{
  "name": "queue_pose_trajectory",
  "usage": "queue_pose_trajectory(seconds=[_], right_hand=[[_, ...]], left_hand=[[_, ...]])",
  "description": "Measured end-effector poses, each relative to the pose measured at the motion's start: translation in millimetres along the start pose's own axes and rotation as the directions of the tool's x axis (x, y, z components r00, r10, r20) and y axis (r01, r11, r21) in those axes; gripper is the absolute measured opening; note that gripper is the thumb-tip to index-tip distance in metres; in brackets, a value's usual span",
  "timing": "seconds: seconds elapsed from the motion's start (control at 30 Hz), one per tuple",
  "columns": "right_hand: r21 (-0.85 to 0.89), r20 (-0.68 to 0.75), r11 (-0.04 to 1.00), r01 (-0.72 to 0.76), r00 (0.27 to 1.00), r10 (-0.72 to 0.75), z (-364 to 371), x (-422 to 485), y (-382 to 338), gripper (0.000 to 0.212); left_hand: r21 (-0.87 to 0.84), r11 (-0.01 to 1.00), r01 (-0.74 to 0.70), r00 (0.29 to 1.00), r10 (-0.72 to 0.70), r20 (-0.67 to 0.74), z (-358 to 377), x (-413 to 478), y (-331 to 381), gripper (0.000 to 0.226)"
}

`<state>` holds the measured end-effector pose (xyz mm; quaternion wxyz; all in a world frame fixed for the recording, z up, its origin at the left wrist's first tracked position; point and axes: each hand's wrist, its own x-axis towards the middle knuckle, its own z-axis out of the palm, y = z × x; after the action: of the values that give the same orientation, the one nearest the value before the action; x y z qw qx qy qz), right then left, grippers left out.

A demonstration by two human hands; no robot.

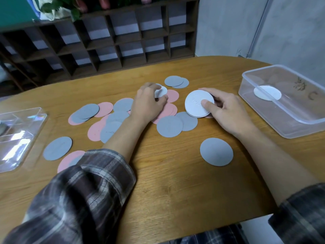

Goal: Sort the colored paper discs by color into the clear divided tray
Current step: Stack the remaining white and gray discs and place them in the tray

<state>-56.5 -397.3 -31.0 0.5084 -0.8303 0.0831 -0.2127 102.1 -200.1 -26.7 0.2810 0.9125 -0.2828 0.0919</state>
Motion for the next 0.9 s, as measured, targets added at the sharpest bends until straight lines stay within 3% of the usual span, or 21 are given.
queue_pose_trajectory(seconds=[0.23, 0.37, 0.5, 0.7, 0.9], right_hand=[[0.007, -0.007, 1.0, -0.013, 1.0, 0.013, 0.3, 0.4, -1.5, 0.034], [0.004, -0.005, 1.0, -0.018, 1.0, 0.018, 0.3, -0.3, -1.4, 0.034], [0.009, -0.006, 1.0, -0.021, 1.0, 0.021, 0.5, 0.8, 0.0, 0.035], [-0.079, -0.032, 0.997, -0.003, 0.999, 0.0, 0.3, -1.9, -3.2, 0.037], [-0.184, -0.078, 0.982, 0.041, 0.995, -0.056, 1.9, -8.0, -6.2, 0.043]], left_hand=[[0.106, 0.99, 0.095, 0.995, -0.099, 0.026, 1.4, 4.8, -6.5, 0.048], [0.158, 0.987, -0.022, 0.999, 0.027, -0.032, 1.2, 0.1, -6.3, 0.041], [0.196, 0.971, -0.136, 0.967, 0.173, -0.186, -3.7, -5.8, -1.0, 0.039], [0.044, 0.971, -0.235, 0.895, 0.234, -0.38, -12.4, -23.0, 14.4, 0.031], [-0.244, 0.947, -0.209, 0.936, 0.122, -0.33, -21.0, -56.0, 30.1, 0.026]])
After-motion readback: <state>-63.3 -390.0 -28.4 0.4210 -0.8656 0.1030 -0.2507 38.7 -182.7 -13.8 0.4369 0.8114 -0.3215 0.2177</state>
